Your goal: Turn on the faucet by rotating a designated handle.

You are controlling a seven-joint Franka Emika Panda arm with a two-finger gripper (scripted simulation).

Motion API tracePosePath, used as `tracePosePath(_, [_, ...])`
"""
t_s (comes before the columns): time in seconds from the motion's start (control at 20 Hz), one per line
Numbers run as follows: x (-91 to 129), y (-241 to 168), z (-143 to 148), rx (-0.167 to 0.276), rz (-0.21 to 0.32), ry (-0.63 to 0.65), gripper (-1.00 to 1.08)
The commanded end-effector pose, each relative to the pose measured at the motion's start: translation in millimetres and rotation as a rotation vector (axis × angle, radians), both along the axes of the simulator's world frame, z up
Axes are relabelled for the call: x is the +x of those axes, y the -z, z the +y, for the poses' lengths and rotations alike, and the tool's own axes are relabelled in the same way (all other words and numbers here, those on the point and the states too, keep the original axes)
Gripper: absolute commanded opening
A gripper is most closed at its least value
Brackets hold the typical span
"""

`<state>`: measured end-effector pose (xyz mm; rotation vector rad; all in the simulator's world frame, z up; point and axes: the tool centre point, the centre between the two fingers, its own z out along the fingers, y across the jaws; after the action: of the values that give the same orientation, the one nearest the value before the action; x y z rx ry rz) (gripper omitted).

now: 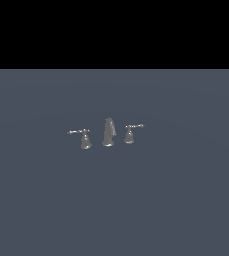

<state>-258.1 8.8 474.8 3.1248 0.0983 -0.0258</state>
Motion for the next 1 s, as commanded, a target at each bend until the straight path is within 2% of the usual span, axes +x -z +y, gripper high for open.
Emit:
tracePosePath(0.0, [0.0, 0.0, 0.0, 0.000, 0.000, 0.000, -1.00])
tracePosePath(0.5, [14.9, 17.4, 7.2, 0.001, -0.001, 0.060, -1.00])
tracePosePath(0.95, [55.2, 62.1, 21.6, 0.002, -0.003, 0.215, -1.00])
